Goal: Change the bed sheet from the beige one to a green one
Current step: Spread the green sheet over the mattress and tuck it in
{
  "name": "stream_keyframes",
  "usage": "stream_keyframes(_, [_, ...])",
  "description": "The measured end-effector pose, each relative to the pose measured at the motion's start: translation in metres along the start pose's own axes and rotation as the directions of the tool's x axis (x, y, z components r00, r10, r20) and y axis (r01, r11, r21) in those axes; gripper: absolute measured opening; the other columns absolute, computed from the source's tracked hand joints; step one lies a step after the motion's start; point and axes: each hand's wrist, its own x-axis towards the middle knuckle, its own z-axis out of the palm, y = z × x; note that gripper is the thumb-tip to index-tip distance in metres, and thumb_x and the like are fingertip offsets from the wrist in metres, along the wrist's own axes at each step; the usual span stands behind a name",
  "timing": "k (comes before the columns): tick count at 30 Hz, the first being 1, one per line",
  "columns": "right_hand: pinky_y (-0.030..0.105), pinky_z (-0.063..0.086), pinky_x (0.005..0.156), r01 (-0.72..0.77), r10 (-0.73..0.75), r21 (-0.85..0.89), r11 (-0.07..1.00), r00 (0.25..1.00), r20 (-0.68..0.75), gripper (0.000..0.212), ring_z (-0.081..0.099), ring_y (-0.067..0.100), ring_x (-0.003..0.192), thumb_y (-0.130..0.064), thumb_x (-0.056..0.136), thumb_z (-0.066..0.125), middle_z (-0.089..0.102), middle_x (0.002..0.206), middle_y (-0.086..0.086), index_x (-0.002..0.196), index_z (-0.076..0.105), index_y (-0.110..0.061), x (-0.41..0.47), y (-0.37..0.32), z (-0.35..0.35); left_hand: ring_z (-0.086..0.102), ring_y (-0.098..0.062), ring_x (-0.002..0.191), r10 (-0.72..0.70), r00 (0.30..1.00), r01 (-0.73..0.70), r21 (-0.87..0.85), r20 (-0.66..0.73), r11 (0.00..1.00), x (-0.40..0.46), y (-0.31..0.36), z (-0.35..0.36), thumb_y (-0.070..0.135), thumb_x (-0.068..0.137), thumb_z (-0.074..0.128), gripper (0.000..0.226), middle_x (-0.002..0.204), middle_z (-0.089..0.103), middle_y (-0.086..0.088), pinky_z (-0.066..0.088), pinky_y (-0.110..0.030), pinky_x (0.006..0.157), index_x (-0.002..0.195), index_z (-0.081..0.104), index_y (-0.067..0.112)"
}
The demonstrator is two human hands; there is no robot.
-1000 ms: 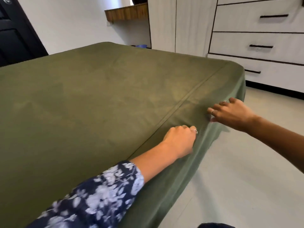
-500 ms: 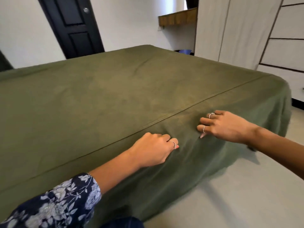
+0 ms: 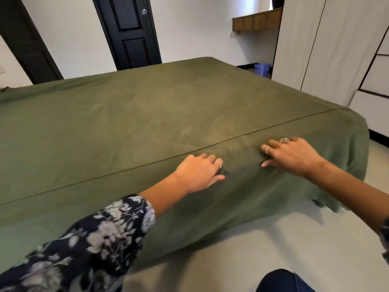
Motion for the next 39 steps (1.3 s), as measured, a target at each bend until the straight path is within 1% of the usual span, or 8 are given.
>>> stream_keyframes(6, [0.021, 0.020, 0.036, 0.063, -0.064, 0.050, 0.997, 0.998, 0.017, 0.033, 0.055, 0.026, 0.040, -0.035, 0.065, 0.085, 0.051, 0.062, 0.003, 0.075, 0.061, -0.016, -0.002, 0.013, 0.008, 0.047, -0.024, 0.116, -0.149, 0.982, 0.152, -0.009, 0.117, 0.988, 0.021, 0.027, 0.003, 0.031, 0.105, 0.028, 0.031, 0.123, 0.050, -0.005, 0.036, -0.034, 0.064, 0.124, 0.045, 0.013])
stream_keyframes(13, [0.026, 0.035, 0.037, 0.119, -0.114, 0.043, 0.992, 0.988, -0.103, 0.020, 0.056, 0.026, 0.043, -0.021, 0.070, 0.082, 0.051, 0.060, 0.004, 0.075, 0.064, -0.015, -0.031, 0.010, 0.013, 0.053, -0.022, 0.114, -0.051, 0.982, 0.034, 0.100, 0.179, 0.994, 0.016, 0.028, -0.019, 0.028, 0.104, 0.031, 0.030, 0.122, 0.056, -0.002, 0.031, -0.031, 0.064, 0.126, 0.049, 0.020])
stream_keyframes(16, [0.029, 0.036, 0.044, 0.002, -0.004, -0.015, 1.000, 0.994, -0.107, 0.017, 0.060, 0.027, 0.051, -0.027, 0.081, 0.066, 0.054, 0.064, 0.008, 0.077, 0.060, -0.012, -0.039, 0.023, 0.020, 0.054, -0.023, 0.114, -0.052, 0.987, 0.036, 0.103, 0.153, 0.994, 0.033, 0.033, -0.025, 0.044, 0.103, 0.026, 0.042, 0.120, 0.057, -0.002, 0.033, -0.032, 0.064, 0.122, 0.052, 0.017])
stream_keyframes(20, [0.034, 0.042, 0.049, -0.268, 0.269, -0.024, 0.963, 0.963, 0.030, 0.050, 0.062, 0.033, 0.057, -0.033, 0.058, 0.087, 0.057, 0.073, 0.014, 0.089, 0.061, -0.004, -0.046, 0.062, 0.022, 0.052, -0.024, 0.115, -0.016, 0.995, 0.007, 0.095, 0.094, 0.995, 0.085, 0.055, -0.027, 0.051, 0.100, 0.029, 0.050, 0.123, 0.053, -0.005, 0.031, -0.033, 0.064, 0.128, 0.046, 0.014])
stream_keyframes(26, [0.034, 0.038, 0.072, -0.276, 0.275, -0.020, 0.961, 0.942, 0.190, 0.025, 0.057, 0.025, 0.107, -0.029, 0.101, 0.036, 0.053, 0.114, 0.003, 0.121, 0.050, -0.024, -0.050, 0.074, 0.023, 0.057, -0.028, 0.109, 0.169, 0.985, -0.170, 0.055, 0.036, 0.984, 0.159, 0.084, -0.010, 0.034, 0.104, 0.029, 0.035, 0.120, 0.056, -0.007, 0.034, -0.034, 0.064, 0.119, 0.054, 0.014])
stream_keyframes(30, [0.032, 0.035, 0.060, -0.203, 0.202, -0.004, 0.979, 0.972, 0.117, 0.025, 0.062, 0.030, 0.089, -0.011, 0.094, 0.041, 0.058, 0.098, 0.006, 0.110, 0.059, -0.018, -0.056, 0.083, 0.032, 0.061, -0.030, 0.104, 0.330, 0.943, -0.332, 0.062, 0.034, 0.941, 0.169, 0.074, -0.010, 0.033, 0.104, 0.025, 0.034, 0.114, 0.056, -0.004, 0.041, -0.036, 0.064, 0.115, 0.052, 0.015])
stream_keyframes(35, [0.026, 0.038, 0.041, -0.201, 0.198, -0.034, 0.979, 0.978, -0.067, 0.036, 0.060, 0.023, 0.055, -0.015, 0.075, 0.032, 0.055, 0.067, 0.000, 0.085, 0.066, -0.021, -0.076, 0.081, 0.048, 0.065, -0.026, 0.057, 0.326, 0.924, -0.334, -0.006, -0.203, 0.943, 0.188, 0.080, -0.012, 0.045, 0.094, 0.031, 0.040, 0.071, 0.063, 0.003, 0.011, -0.018, 0.046, 0.083, 0.061, 0.021])
stream_keyframes(39, [0.029, 0.045, 0.048, -0.161, 0.162, -0.069, 0.985, 0.987, 0.006, 0.034, 0.063, 0.023, 0.064, -0.041, 0.087, 0.039, 0.060, 0.073, 0.001, 0.091, 0.063, -0.017, -0.068, 0.121, 0.052, 0.062, -0.023, 0.105, 0.165, 0.971, -0.206, -0.251, -0.174, 0.946, 0.236, 0.110, -0.011, 0.061, 0.092, 0.036, 0.047, 0.113, 0.061, 0.003, 0.031, -0.031, 0.063, 0.115, 0.051, 0.022])
